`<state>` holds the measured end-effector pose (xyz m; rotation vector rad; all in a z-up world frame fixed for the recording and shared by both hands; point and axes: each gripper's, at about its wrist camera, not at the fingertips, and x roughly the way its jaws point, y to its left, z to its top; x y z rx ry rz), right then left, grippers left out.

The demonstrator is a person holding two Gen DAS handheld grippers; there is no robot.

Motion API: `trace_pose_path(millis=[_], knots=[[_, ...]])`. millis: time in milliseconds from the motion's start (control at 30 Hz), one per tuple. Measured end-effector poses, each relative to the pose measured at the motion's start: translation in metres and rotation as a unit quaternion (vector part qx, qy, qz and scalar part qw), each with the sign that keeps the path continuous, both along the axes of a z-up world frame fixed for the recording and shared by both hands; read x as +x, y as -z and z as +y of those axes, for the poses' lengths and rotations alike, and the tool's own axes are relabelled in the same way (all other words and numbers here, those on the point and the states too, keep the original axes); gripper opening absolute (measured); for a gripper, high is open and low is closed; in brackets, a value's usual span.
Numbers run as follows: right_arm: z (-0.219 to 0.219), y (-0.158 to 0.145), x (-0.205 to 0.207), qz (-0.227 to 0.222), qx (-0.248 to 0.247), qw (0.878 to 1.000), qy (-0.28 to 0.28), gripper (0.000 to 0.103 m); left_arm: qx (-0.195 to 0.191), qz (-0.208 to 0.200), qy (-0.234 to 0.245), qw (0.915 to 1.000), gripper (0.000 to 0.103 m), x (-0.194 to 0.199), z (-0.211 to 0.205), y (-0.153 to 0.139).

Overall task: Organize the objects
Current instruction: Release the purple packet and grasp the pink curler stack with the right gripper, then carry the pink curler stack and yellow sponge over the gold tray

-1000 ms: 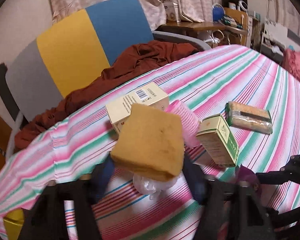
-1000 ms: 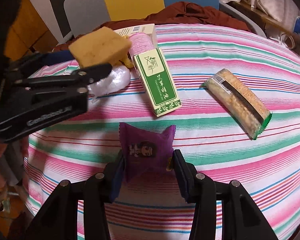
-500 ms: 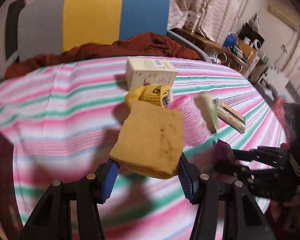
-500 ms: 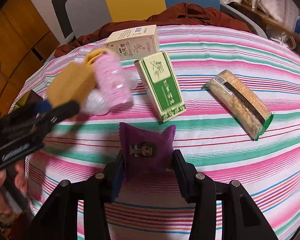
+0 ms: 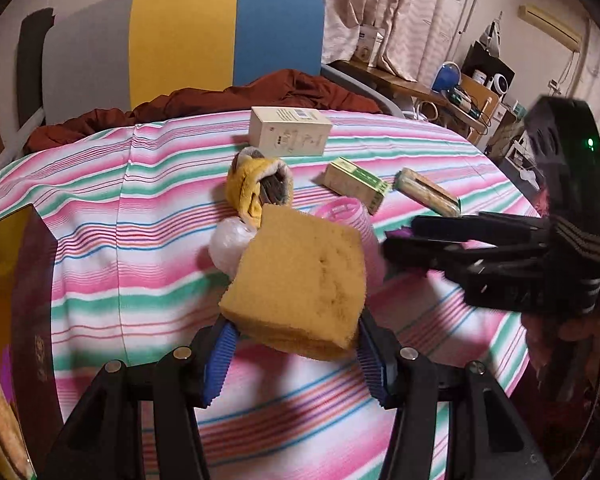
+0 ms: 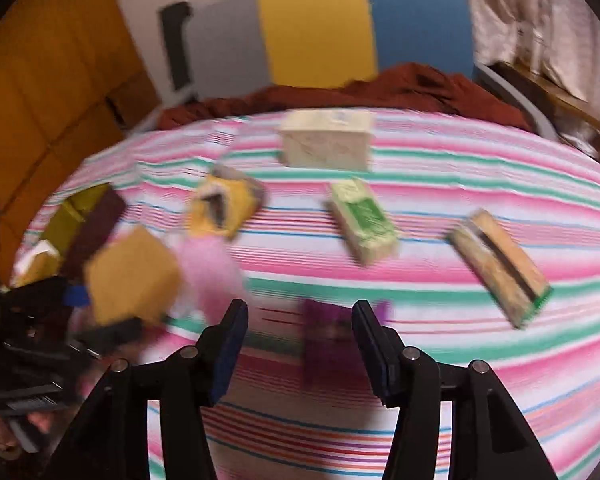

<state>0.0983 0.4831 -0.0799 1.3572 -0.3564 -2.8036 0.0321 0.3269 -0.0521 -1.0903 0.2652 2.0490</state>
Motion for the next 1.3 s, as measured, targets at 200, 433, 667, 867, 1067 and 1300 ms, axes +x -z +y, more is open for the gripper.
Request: trace_pose_path(millis=[200, 433, 667, 867, 1067, 1300], knots=[[-0.041, 0.012, -0.012, -0.011, 0.036, 0.996, -0.08, 0.048, 0.005, -0.016, -0.001, 0.9999, 0.056, 0.006, -0.006, -0.002], [-0.06, 0.018, -0.018, 0.005, 0.057, 0.991, -0.121, 0.037, 0.009, -0.022, -0.013, 0.9996, 0.055, 0.007, -0.014, -0.006], [-0.051, 0.019, -0.018, -0.002, 0.048, 0.994, -0.099, 0.036, 0.051, -0.021, -0.051, 0.9972, 0.054, -0.001, -0.045, -0.031], [-0.038, 0.016, -0.014, 0.006, 0.005, 0.997, -0.077, 0.037, 0.085, -0.03, -0.092, 0.9916, 0.054, -0.008, -0.083, -0.049], [-0.041, 0.003, -0.007, 0.04, -0.032, 0.995, -0.087, 0.037, 0.076, 0.012, -0.146, 0.9862, 0.054, -0.012, -0.128, -0.062], [-0.057, -0.006, -0.002, 0.057, -0.034, 0.992, -0.106, 0.037, 0.071, -0.007, -0.222, 0.9725, 0.054, -0.04, -0.191, -0.047]])
